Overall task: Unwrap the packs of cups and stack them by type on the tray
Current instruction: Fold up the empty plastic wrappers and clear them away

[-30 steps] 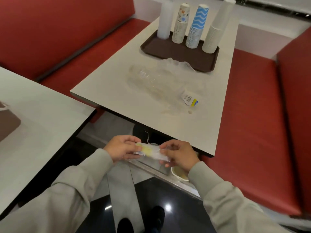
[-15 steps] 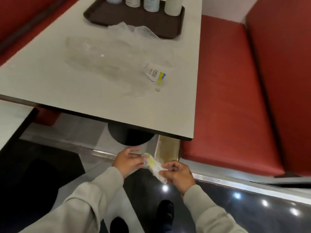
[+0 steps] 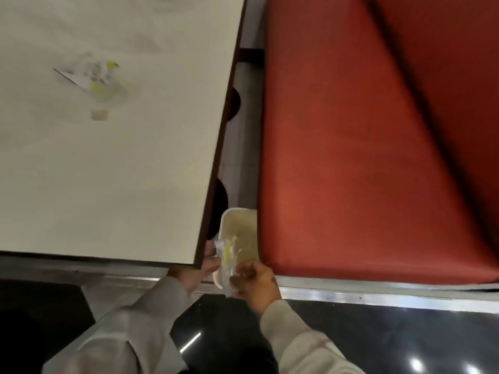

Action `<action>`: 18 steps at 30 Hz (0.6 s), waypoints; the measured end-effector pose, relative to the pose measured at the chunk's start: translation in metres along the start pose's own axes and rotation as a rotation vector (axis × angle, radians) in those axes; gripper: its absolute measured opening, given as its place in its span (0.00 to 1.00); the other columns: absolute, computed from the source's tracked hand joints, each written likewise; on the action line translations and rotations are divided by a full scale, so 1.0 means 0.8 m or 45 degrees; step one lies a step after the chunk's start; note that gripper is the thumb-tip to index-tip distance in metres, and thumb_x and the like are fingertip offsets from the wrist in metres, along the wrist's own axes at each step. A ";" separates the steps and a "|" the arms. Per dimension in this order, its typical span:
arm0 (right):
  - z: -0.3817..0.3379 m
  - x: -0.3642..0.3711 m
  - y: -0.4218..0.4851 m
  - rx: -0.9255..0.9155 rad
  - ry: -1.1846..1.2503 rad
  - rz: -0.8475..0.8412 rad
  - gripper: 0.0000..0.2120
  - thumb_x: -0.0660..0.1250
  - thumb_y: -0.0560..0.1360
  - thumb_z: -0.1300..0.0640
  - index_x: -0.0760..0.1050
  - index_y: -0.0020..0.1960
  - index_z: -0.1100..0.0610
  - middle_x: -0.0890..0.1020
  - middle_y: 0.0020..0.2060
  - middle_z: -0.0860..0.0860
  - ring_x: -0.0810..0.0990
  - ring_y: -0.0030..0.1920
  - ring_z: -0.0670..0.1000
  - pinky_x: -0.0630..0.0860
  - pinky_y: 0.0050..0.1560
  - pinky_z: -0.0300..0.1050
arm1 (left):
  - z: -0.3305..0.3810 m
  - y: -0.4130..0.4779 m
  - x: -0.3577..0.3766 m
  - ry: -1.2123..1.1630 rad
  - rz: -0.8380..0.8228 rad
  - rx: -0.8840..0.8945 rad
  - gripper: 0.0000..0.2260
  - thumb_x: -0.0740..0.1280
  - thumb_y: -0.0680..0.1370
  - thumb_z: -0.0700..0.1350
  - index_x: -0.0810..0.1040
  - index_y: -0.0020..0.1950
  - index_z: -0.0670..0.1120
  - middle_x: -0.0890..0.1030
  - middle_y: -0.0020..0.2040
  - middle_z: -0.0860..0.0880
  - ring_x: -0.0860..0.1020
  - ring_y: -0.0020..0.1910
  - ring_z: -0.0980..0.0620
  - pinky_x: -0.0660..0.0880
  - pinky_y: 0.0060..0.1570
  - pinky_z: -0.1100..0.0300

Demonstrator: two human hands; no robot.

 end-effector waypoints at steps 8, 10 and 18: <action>0.041 0.020 0.090 -0.036 -0.115 0.199 0.12 0.68 0.75 0.60 0.67 0.42 0.45 0.76 0.37 0.42 0.80 0.43 0.50 0.77 0.55 0.46 | -0.061 0.104 0.013 0.459 -0.086 0.068 0.20 0.68 0.76 0.31 0.77 0.68 0.42 0.81 0.61 0.46 0.80 0.60 0.49 0.74 0.64 0.53; 0.051 0.024 0.110 -0.011 -0.222 0.219 0.12 0.67 0.76 0.57 0.65 0.47 0.44 0.78 0.45 0.45 0.80 0.51 0.55 0.75 0.58 0.48 | -0.063 0.119 0.013 0.604 -0.065 0.120 0.18 0.69 0.77 0.33 0.78 0.66 0.45 0.81 0.61 0.48 0.78 0.62 0.51 0.71 0.64 0.57; 0.078 0.036 0.199 0.021 -0.396 0.188 0.13 0.60 0.81 0.60 0.70 0.65 0.56 0.76 0.64 0.57 0.75 0.64 0.56 0.70 0.59 0.41 | -0.088 0.195 -0.007 0.781 0.056 0.166 0.22 0.72 0.74 0.36 0.79 0.65 0.52 0.78 0.56 0.53 0.78 0.60 0.47 0.78 0.58 0.48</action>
Point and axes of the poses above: each hand's wrist, its own y-axis towards the middle knuckle, its own x-axis out of the palm, z = x × y, the point moved 10 cm from there along y, towards the middle knuckle
